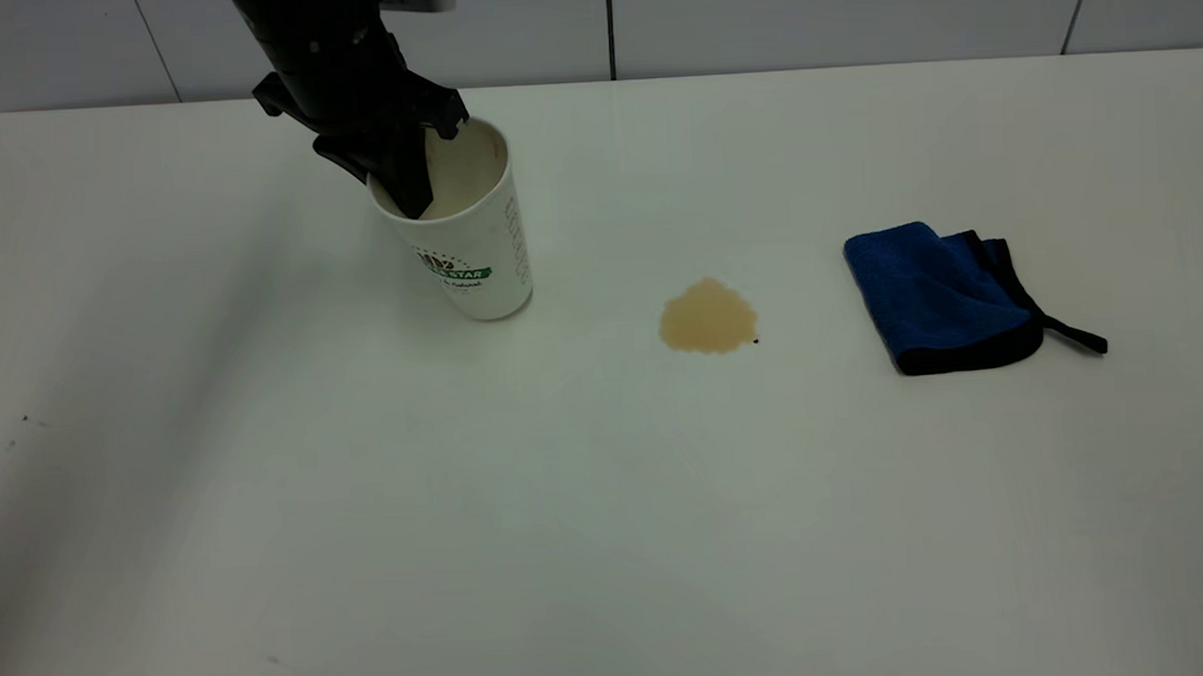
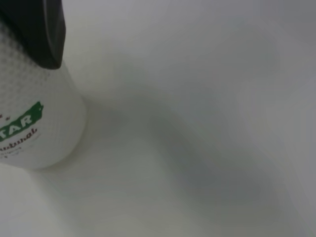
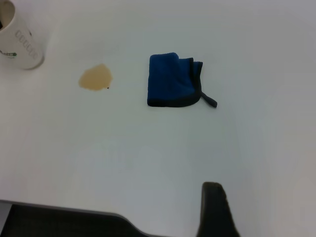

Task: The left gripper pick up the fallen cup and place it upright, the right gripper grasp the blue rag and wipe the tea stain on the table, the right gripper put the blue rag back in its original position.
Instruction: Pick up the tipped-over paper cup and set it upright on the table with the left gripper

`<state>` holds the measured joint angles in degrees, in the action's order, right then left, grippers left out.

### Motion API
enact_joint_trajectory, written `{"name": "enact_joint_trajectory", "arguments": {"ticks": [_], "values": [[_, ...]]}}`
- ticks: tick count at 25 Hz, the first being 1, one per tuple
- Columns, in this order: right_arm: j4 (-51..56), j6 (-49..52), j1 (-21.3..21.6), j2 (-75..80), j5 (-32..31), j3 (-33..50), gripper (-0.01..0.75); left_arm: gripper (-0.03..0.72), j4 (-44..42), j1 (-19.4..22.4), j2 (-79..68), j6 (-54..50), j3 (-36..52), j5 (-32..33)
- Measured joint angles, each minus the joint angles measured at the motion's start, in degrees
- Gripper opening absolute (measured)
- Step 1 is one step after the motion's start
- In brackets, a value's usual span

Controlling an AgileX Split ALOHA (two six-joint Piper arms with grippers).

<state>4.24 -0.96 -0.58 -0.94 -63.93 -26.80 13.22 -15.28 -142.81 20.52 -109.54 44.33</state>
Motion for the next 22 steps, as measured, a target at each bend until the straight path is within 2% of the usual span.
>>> {"name": "enact_joint_trajectory", "arguments": {"ticks": [4, 7, 16, 19, 22], "values": [[0.0, 0.0, 0.0, 0.0, 0.0, 0.0, 0.522, 0.015, 0.0, 0.0, -0.2, 0.0, 0.0, 0.0], [0.0, 0.0, 0.0, 0.0, 0.0, 0.0, 0.509, 0.052, 0.2, 0.0, -0.2, 0.0, 0.0, -0.2], [0.0, 0.0, 0.0, 0.0, 0.0, 0.0, 0.454, 0.34, 2.4, 0.0, 0.0, 0.1, 0.0, -1.5], [0.0, 0.0, 0.0, 0.0, 0.0, 0.0, 0.432, 0.397, 2.6, 0.0, 0.8, 0.1, 0.0, -1.6], [0.0, 0.0, 0.0, 0.0, 0.0, 0.0, 0.411, 0.422, 2.2, 0.0, 3.1, 0.2, 0.0, -0.8]]}}
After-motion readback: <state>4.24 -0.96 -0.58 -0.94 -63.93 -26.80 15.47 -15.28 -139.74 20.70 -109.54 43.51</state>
